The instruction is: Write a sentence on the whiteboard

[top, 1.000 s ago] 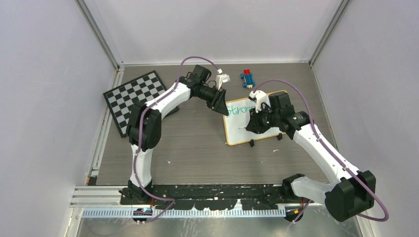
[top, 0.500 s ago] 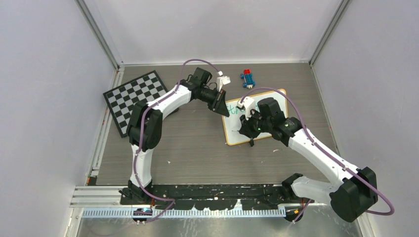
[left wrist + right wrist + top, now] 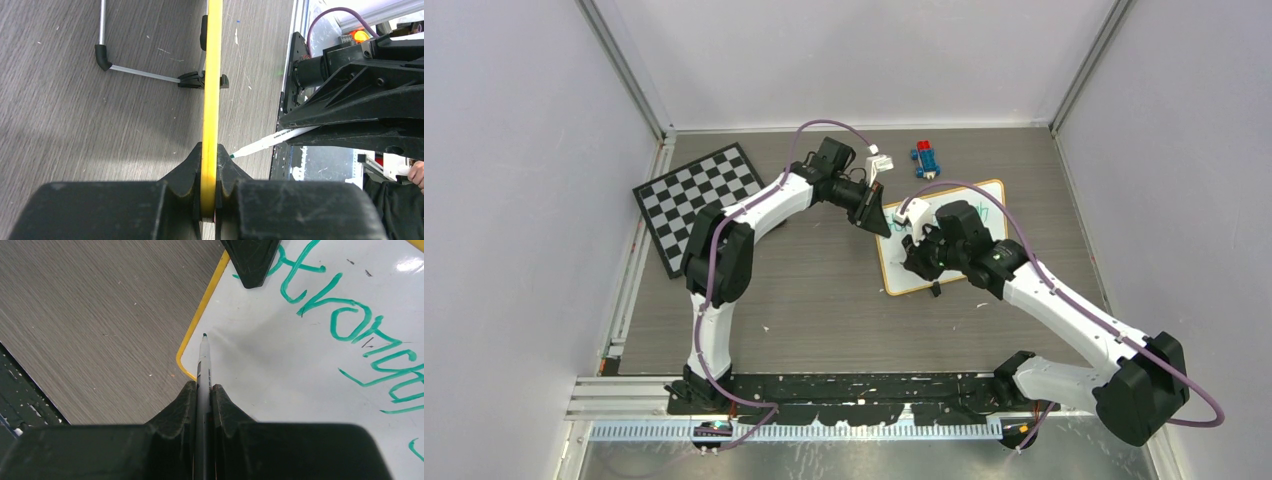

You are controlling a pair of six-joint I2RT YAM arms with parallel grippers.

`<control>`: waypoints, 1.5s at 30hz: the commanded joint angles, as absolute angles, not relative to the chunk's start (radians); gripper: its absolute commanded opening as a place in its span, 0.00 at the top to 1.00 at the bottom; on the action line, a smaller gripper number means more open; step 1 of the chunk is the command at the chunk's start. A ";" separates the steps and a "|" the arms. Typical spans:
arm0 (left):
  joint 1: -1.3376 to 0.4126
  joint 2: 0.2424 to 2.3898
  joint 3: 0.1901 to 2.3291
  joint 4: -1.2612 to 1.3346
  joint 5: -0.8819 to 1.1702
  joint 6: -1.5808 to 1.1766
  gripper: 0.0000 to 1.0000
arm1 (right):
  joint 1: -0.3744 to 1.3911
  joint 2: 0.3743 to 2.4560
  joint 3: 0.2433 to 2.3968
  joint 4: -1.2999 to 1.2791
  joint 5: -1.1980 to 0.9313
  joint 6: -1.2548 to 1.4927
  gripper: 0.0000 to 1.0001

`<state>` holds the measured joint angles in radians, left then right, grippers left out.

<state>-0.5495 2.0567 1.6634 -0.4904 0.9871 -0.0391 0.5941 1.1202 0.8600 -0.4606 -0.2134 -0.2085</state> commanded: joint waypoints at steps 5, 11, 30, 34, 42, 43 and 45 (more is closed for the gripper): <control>-0.551 2.012 1.689 -0.511 0.954 -0.017 1.00 | 0.608 1.154 0.887 -0.420 -0.164 -0.221 1.00; -0.552 2.017 1.695 -0.514 0.954 -0.017 1.00 | 0.609 1.167 0.882 -0.413 -0.141 -0.222 1.00; -0.552 2.021 1.710 -0.530 0.951 -0.005 1.00 | 0.609 1.084 0.891 -0.436 -0.028 -0.219 1.00; -0.552 2.022 1.710 -0.531 0.951 -0.005 1.00 | 0.608 1.074 0.909 -0.425 -0.085 -0.208 1.00; -0.552 2.024 1.715 -0.531 0.953 -0.005 1.00 | 0.609 1.115 0.905 -0.369 -0.080 -0.204 1.00; -0.552 2.023 1.715 -0.531 0.952 -0.005 1.00 | 0.609 1.121 0.903 -0.366 -0.072 -0.207 1.00; -0.552 2.021 1.714 -0.532 0.951 -0.003 1.00 | 0.609 1.131 0.901 -0.369 -0.057 -0.211 1.00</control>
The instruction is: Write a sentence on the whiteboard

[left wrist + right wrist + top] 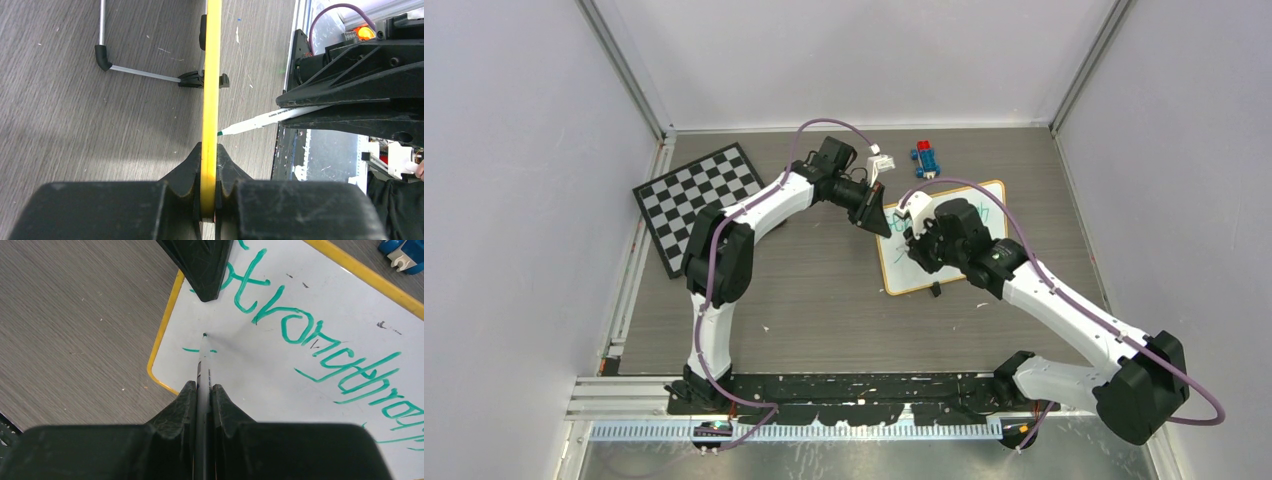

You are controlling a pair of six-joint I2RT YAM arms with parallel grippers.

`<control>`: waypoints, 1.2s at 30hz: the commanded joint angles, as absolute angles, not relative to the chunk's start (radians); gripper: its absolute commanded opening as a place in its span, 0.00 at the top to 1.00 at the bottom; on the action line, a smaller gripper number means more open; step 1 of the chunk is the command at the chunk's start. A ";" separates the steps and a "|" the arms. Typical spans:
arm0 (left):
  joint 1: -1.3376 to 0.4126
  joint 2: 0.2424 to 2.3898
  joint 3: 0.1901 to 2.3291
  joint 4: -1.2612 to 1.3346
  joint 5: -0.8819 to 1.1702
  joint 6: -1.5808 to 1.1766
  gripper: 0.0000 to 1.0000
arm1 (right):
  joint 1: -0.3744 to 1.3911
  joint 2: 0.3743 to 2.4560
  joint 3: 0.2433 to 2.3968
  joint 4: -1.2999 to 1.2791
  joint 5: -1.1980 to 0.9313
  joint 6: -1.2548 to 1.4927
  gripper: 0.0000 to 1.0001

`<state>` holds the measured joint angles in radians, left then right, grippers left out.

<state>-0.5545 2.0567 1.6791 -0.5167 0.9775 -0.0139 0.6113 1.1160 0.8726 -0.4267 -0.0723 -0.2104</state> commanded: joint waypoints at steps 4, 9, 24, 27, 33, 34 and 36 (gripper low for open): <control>-0.552 2.020 1.712 -0.534 0.950 -0.003 1.00 | 0.608 1.133 0.889 -0.391 -0.055 -0.219 1.00; -0.552 2.021 1.712 -0.534 0.948 -0.003 1.00 | 0.608 1.120 0.874 -0.432 -0.064 -0.227 1.00; -0.552 2.024 1.715 -0.538 0.942 -0.003 1.00 | 0.608 1.104 0.855 -0.485 -0.046 -0.254 1.00; -0.552 2.023 1.714 -0.540 0.942 -0.003 1.00 | 0.608 1.092 0.867 -0.476 -0.005 -0.256 1.00; -0.552 2.025 1.720 -0.540 0.945 -0.003 1.00 | 0.608 1.073 0.908 -0.484 -0.023 -0.236 1.00; -0.552 2.025 1.720 -0.539 0.945 -0.003 1.00 | 0.609 1.069 0.913 -0.485 -0.035 -0.232 1.00; -0.552 2.025 1.720 -0.540 0.946 -0.003 1.00 | 0.609 1.064 0.925 -0.485 -0.044 -0.224 1.00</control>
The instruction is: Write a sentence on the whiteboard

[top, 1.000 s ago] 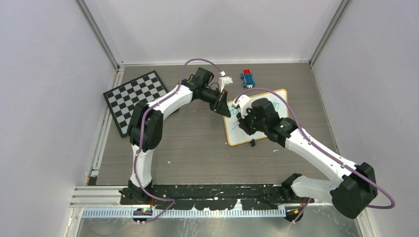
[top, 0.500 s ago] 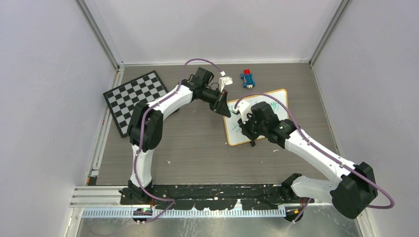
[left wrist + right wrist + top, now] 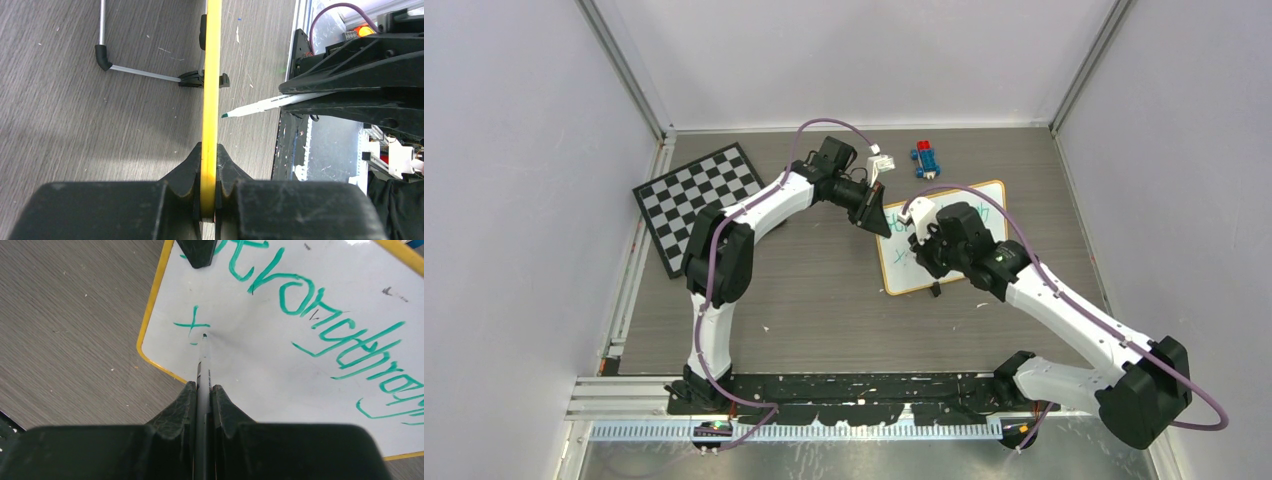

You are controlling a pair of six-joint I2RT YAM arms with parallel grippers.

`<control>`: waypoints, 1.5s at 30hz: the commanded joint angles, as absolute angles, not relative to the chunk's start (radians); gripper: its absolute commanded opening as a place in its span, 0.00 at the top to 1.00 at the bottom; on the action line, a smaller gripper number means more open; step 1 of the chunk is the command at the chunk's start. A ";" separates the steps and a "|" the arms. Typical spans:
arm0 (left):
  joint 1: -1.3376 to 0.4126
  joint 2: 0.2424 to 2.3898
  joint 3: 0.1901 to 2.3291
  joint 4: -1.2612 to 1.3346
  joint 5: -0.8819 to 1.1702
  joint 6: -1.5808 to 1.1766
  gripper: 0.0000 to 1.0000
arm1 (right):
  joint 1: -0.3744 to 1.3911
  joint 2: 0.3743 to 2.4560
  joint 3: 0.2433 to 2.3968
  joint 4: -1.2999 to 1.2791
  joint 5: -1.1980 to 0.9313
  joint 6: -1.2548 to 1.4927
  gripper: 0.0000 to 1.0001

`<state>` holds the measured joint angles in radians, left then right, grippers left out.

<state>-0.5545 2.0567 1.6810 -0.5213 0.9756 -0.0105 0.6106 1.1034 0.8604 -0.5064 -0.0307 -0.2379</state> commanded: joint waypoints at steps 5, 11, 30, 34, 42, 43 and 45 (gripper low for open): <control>-0.552 2.023 1.721 -0.541 0.945 -0.003 1.00 | 0.609 1.081 0.926 -0.448 0.013 -0.228 1.00; -0.552 2.021 1.722 -0.546 0.943 -0.003 1.00 | 0.607 1.109 0.920 -0.412 0.068 -0.220 1.00; -0.552 2.034 1.733 -0.549 0.943 -0.003 1.00 | 0.608 1.117 0.846 -0.524 -0.049 -0.242 1.00; -0.552 2.036 1.733 -0.550 0.942 -0.003 1.00 | 0.608 1.120 0.856 -0.509 -0.028 -0.245 1.00; -0.552 2.037 1.733 -0.549 0.942 -0.003 1.00 | 0.608 1.116 0.895 -0.458 0.022 -0.219 1.00; -0.552 2.036 1.733 -0.548 0.942 -0.003 1.00 | 0.608 1.118 0.898 -0.452 0.034 -0.216 1.00; -0.552 2.035 1.732 -0.549 0.942 -0.003 1.00 | 0.609 1.120 0.905 -0.445 0.050 -0.213 1.00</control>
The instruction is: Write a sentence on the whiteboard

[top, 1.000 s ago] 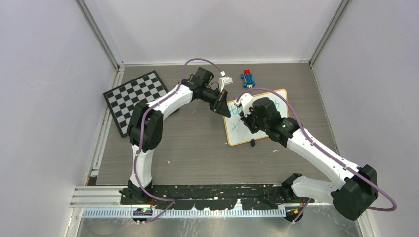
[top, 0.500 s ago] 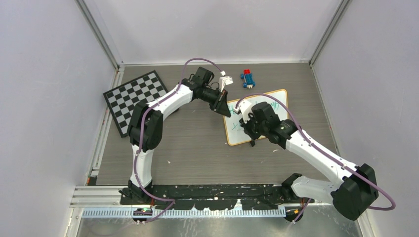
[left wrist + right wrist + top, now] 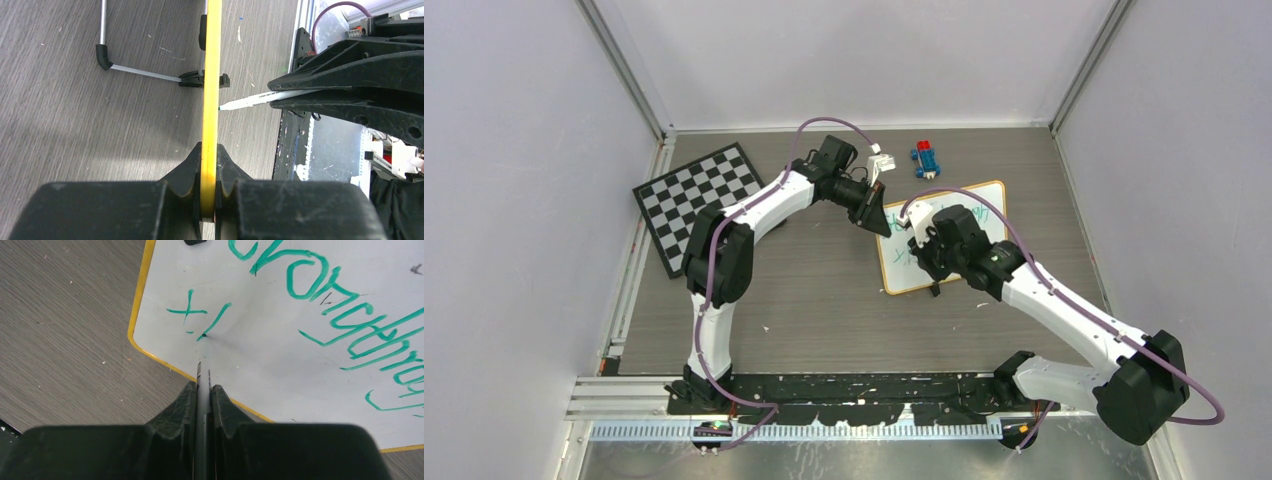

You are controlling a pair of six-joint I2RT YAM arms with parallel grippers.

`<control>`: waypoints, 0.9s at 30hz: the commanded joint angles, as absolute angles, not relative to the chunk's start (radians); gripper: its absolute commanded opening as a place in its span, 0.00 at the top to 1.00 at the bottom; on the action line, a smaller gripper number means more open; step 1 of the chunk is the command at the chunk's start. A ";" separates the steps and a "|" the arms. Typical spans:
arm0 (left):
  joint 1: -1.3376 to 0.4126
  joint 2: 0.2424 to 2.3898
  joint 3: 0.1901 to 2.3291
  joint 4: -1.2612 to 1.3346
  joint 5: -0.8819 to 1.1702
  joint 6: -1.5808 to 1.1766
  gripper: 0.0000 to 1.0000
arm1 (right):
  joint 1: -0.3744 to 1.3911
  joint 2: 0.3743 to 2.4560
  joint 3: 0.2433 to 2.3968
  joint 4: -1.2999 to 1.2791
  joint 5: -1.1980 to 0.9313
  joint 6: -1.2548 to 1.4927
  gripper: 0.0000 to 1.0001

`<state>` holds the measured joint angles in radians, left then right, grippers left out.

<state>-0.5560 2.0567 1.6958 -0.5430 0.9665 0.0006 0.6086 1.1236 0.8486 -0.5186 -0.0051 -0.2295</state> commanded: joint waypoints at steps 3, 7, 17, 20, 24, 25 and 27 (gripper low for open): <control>-0.552 2.031 1.729 -0.549 0.940 -0.003 1.00 | 0.607 1.121 0.911 -0.441 0.078 -0.216 1.00; -0.552 2.031 1.728 -0.549 0.939 -0.003 1.00 | 0.597 1.112 0.904 -0.442 0.099 -0.222 1.00; -0.552 2.038 1.733 -0.548 0.940 -0.003 1.00 | 0.594 1.082 0.855 -0.488 0.079 -0.224 1.00; -0.552 2.040 1.735 -0.548 0.940 -0.003 1.00 | 0.595 1.091 0.845 -0.506 0.039 -0.223 1.00; -0.552 2.040 1.733 -0.547 0.942 -0.003 1.00 | 0.594 1.111 0.843 -0.518 0.020 -0.230 1.00; -0.552 2.039 1.732 -0.547 0.941 -0.003 1.00 | 0.594 1.117 0.844 -0.519 0.024 -0.234 1.00; -0.552 2.037 1.729 -0.547 0.940 -0.003 1.00 | 0.595 1.119 0.846 -0.519 0.037 -0.236 1.00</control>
<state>-0.5560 2.0567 1.6966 -0.5434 0.9638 0.0013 0.5980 1.1107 0.8413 -0.5243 0.0319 -0.2268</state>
